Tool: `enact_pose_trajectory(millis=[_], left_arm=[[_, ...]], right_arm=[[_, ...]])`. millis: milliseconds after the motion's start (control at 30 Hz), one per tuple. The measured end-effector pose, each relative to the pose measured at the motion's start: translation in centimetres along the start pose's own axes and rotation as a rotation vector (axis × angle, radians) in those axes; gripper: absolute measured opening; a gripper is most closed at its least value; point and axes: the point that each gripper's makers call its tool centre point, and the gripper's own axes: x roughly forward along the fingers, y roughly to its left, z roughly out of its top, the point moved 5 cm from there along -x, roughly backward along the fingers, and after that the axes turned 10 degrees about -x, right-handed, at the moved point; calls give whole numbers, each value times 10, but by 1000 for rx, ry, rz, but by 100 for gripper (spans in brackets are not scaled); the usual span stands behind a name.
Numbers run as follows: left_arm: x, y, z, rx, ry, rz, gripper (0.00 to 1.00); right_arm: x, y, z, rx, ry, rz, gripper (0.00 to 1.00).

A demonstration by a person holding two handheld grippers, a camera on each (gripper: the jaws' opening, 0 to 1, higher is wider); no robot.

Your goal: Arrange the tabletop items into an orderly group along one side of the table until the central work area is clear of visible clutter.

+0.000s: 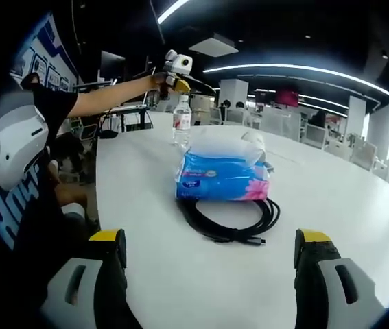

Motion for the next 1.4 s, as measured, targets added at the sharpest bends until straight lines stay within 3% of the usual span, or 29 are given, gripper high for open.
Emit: enact_pose_trajectory(millis=[400,700,1033,1400], left_arm=[[28,3,-8,-1,99,27,65],[55,16,-11,-15,165,95,67],[83,15,-17,-29,206,78,66],[107,36,-21,-126,193,125,63]], right_arm=[[0,2,5,-1,-2,3,100],[-3,3,6,3,3,-3,100],[-8,5,5,-4,5,-3,100],[-14,5,1,-6,7,-8,100]])
